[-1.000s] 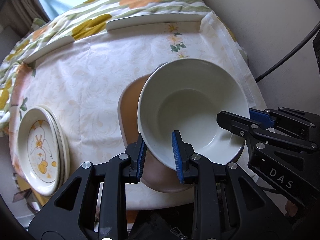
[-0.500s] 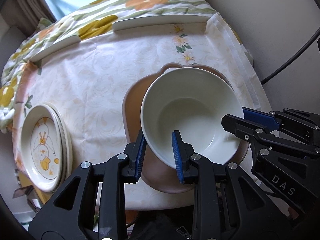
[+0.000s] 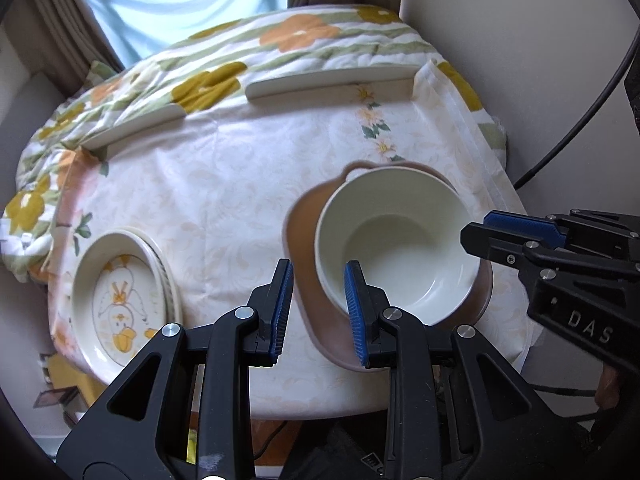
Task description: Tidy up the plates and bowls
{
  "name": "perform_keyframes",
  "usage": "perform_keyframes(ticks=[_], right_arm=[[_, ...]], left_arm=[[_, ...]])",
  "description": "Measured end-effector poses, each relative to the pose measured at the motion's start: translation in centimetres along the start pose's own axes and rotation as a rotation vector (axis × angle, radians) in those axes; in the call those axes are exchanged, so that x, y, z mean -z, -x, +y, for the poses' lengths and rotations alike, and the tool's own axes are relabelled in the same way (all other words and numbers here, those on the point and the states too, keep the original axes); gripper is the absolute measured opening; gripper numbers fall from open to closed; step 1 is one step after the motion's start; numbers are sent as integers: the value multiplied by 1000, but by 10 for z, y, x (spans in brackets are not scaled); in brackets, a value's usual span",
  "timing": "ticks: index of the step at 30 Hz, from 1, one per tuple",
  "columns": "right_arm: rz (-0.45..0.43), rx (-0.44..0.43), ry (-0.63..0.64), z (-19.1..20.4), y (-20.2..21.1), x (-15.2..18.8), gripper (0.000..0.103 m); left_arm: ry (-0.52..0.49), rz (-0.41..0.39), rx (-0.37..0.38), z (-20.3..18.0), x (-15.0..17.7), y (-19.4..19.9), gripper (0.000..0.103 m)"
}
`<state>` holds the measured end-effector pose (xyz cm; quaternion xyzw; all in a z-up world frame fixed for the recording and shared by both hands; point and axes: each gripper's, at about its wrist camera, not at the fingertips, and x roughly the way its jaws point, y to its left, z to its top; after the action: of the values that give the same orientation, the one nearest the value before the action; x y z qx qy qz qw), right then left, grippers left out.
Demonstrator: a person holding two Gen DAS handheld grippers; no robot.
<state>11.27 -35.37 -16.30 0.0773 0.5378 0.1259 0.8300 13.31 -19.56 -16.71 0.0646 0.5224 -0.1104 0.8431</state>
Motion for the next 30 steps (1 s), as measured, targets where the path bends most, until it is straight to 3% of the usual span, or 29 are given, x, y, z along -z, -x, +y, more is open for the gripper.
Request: perform_keyframes(ticks=[3,4,5,6,7,11,14,18,24,27,30], right_arm=[[-32,4,11,3,12,-2,27],[-41,5,13,4,16,-4,44],[-52,6,13,4,20,-5,66],[-62,7,14,5,24,-6,73],[-74,10,16,5,29,-7,80],[-109,43,48,4,44,-5,81],[-8,72,90,1,44,-1,81],[77,182,147,-1,32,7,81],[210,170,179,-12,-5,12,79],[269,147,200,-13,-21,12,74],[328,139,229,-14,-39,12,62]], left_arm=[[13,-13,23,14,0,9,28],[20,-14,24,20,-1,12,34],[23,-14,24,24,0,14,59],[29,-21,27,30,0,17,92],[37,-38,27,36,1,21,101],[33,-9,32,53,2,27,103],[4,34,41,60,6,26,103],[-45,111,56,53,14,9,103],[-86,222,110,38,21,-24,103],[-77,277,136,35,21,-40,103],[-75,325,161,30,21,-55,102]])
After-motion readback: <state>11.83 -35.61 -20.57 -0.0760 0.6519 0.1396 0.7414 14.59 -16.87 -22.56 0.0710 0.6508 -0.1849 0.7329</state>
